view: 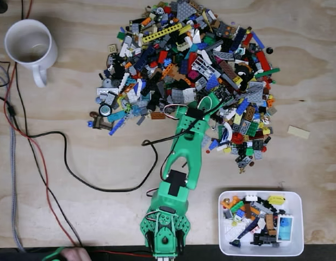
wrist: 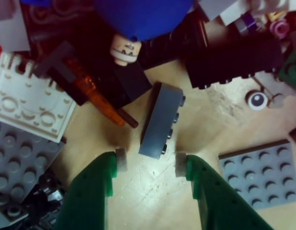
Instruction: Find the closest Lego and put it in the bin.
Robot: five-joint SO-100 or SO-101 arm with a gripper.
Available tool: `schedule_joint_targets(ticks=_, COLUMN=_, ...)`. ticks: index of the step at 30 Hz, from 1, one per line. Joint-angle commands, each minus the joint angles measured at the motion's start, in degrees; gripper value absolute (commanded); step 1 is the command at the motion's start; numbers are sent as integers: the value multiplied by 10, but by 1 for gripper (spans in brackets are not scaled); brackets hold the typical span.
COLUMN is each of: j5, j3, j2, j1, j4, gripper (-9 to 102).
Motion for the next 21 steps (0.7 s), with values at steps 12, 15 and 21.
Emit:
schedule_joint_targets(ticks=12, j5=-18, j3=-79, j2=-44, j1=21, j4=-33, gripper=0)
schedule_joint_targets(ticks=15, j5=-20, j3=-69, j2=-4, j1=13, j4=-16, gripper=0)
schedule_joint_targets(ticks=21, j5=-47, j3=-65, j2=184, j1=7, j4=95, gripper=0)
